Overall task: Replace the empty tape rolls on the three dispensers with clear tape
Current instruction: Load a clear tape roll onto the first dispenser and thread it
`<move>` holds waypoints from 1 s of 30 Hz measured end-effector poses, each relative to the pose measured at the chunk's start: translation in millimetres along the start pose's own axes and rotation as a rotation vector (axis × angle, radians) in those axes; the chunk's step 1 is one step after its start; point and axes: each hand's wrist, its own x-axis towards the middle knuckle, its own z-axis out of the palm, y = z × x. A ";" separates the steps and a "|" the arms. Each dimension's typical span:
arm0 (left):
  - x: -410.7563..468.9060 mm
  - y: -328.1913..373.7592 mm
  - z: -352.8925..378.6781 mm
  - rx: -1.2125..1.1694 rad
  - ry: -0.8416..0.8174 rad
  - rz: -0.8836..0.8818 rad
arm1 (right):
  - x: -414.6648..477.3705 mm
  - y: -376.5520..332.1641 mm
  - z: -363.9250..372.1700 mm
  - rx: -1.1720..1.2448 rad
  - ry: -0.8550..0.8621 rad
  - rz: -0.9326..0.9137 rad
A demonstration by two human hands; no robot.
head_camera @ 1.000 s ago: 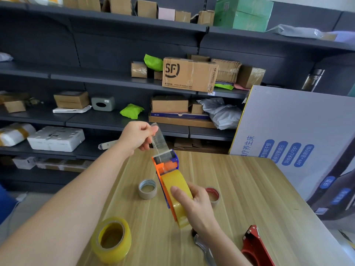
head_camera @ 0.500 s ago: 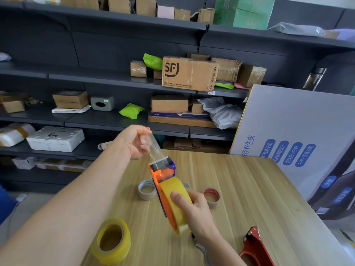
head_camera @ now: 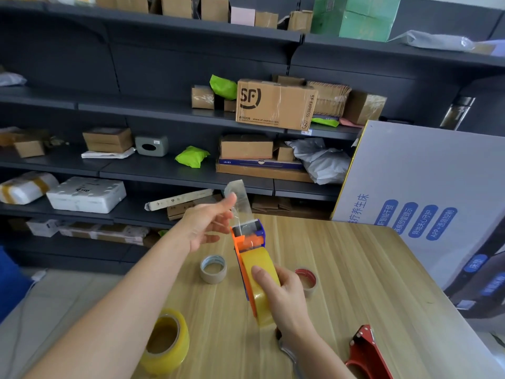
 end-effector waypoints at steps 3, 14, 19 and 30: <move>-0.2 -3.4 9.9 0.054 0.054 0.101 | 0.5 -0.6 0.7 -0.014 -0.004 -0.007; 9.1 4.6 6.9 -0.051 0.058 0.041 | -1.3 -12.2 1.4 0.024 -0.003 -0.013; 7.4 10.0 9.8 -0.027 0.043 0.041 | -3.2 -12.8 5.4 0.043 0.009 0.019; -2.7 19.7 -7.5 -0.279 -0.340 -0.040 | -7.4 -23.5 2.9 0.042 -0.015 -0.051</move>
